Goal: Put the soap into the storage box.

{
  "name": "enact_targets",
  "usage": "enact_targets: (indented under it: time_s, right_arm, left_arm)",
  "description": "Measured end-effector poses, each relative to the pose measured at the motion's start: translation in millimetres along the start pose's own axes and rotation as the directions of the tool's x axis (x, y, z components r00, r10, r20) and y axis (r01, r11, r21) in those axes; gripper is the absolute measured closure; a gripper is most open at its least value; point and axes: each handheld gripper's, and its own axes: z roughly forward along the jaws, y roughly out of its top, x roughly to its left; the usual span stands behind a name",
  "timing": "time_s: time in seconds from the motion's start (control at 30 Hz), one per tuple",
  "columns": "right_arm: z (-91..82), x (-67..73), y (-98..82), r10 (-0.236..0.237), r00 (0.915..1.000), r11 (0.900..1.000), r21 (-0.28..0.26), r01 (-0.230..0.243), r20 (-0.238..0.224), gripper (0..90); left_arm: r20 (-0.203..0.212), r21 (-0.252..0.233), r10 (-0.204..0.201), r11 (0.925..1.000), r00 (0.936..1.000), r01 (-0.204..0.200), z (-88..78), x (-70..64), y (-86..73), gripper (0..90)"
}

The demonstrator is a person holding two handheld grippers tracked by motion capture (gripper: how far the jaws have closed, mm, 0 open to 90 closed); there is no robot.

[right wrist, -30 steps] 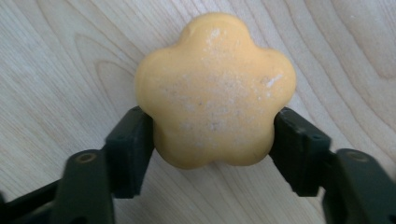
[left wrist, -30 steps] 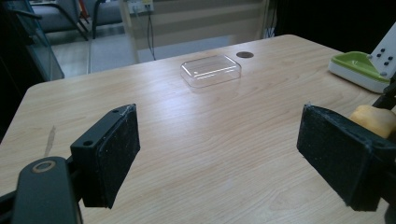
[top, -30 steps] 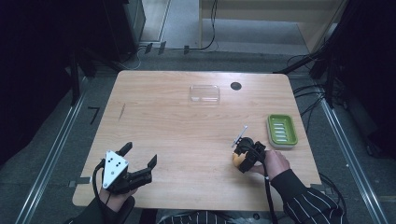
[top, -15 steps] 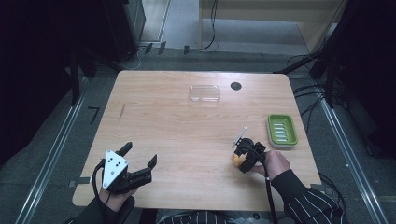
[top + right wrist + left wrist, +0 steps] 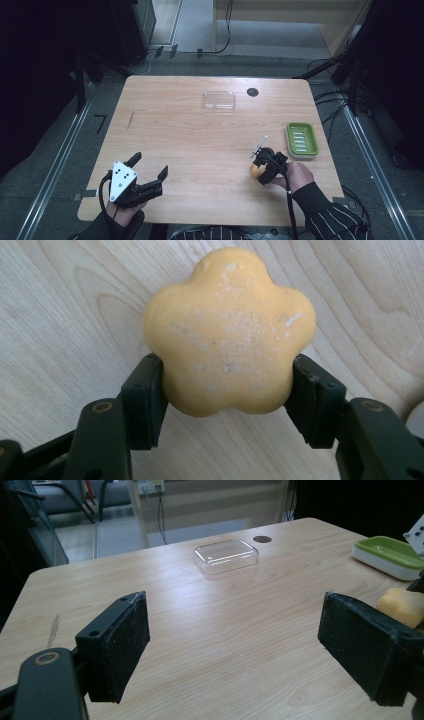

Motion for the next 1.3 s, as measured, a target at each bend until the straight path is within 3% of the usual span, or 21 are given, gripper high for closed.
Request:
enact_targets:
  time_s: [0.67, 1.1, 1.3]
  right_arm:
    - [-7.8, -16.5, -14.7, 0.064, 0.9977, 0.998, -0.011, -0.063, 0.024, 40.2]
    - [-9.2, -31.0, -25.1, 0.123, 0.9914, 0.992, -0.006, -0.123, 0.045, 40.2]
    - [-11.1, -35.5, -28.5, 0.128, 0.9901, 0.992, -0.007, -0.128, 0.057, 40.2]
  left_arm:
    - [0.000, 0.001, -0.002, 1.0000, 1.0000, 0.002, 0.0, 0.2, 0.1, 13.7]
    - [0.000, 0.000, -0.002, 1.0000, 1.0000, 0.002, -0.1, 0.4, 0.0, 13.7]
    - [0.001, 0.000, -0.002, 1.0000, 1.0000, 0.002, -0.1, 0.4, 0.0, 13.7]
